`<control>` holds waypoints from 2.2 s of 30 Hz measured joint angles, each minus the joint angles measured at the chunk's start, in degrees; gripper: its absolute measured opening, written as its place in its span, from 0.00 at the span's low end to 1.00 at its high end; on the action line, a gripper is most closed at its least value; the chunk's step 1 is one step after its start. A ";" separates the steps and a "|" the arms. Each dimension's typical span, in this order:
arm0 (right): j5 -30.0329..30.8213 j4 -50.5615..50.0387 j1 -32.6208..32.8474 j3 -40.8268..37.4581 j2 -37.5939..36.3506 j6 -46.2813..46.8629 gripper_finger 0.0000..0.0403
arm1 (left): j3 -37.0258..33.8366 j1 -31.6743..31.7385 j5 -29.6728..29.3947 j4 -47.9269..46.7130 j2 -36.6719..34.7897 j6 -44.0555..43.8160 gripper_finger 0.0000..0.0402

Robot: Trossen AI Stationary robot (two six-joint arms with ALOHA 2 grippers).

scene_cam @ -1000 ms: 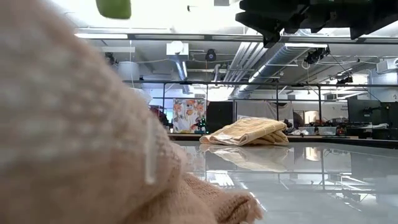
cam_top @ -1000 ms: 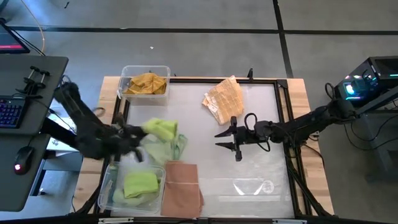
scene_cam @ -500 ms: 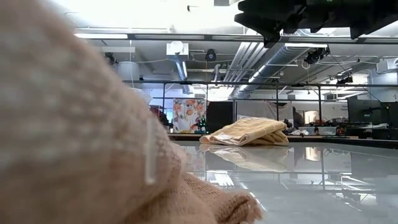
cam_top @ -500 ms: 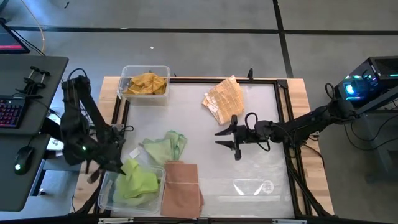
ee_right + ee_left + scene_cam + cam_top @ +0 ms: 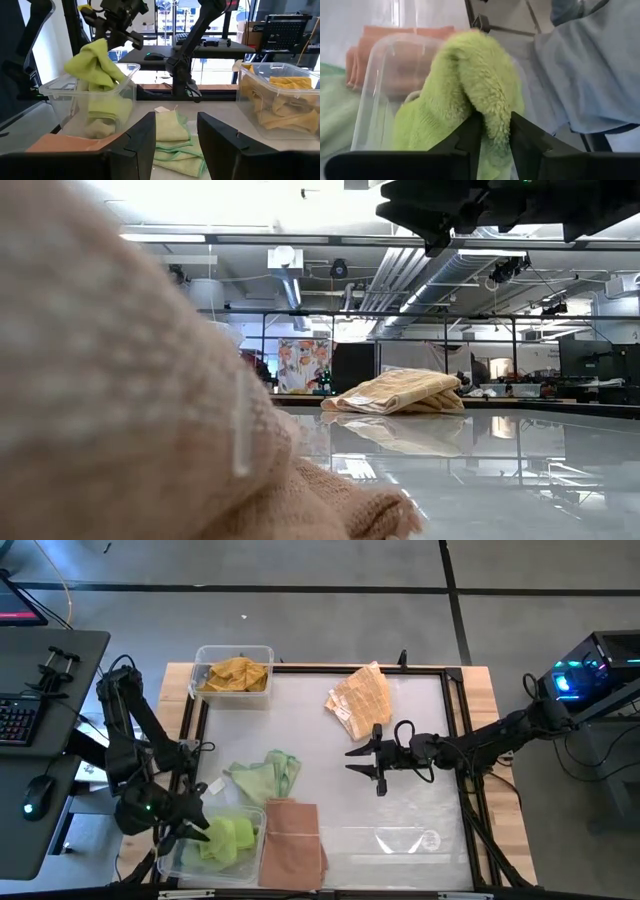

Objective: Sort towels by color in basket
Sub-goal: Put the light green towel into the bottom transparent bin

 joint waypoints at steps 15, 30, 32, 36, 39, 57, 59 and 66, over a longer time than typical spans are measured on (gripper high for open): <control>-0.03 -0.22 0.00 -0.02 0.00 -0.24 0.35 | -0.10 4.75 -5.04 1.24 -0.55 14.37 0.36; -0.19 2.42 0.00 -0.04 0.02 -0.46 0.35 | -11.58 22.13 27.32 21.83 0.34 23.78 0.15; -0.16 2.40 0.00 -0.04 0.02 -0.46 0.35 | -11.62 23.28 29.25 21.32 0.42 23.44 0.12; -0.16 2.38 0.00 -0.04 0.02 -0.46 0.35 | -10.04 24.48 31.11 21.03 0.39 23.71 0.06; -0.16 2.36 0.00 -0.04 0.02 -0.46 0.35 | -8.30 23.98 31.20 21.14 0.34 26.22 0.02; -0.01 1.47 0.00 -0.04 0.02 -2.98 0.35 | -1.53 27.78 24.48 6.35 15.66 31.28 0.00; -0.03 0.65 0.04 -0.04 0.02 -2.86 0.35 | -1.53 27.81 27.91 9.47 18.26 32.60 0.00; -0.08 -0.42 0.02 -0.04 0.02 -2.91 0.35 | -0.92 27.97 30.64 8.80 21.20 31.35 0.00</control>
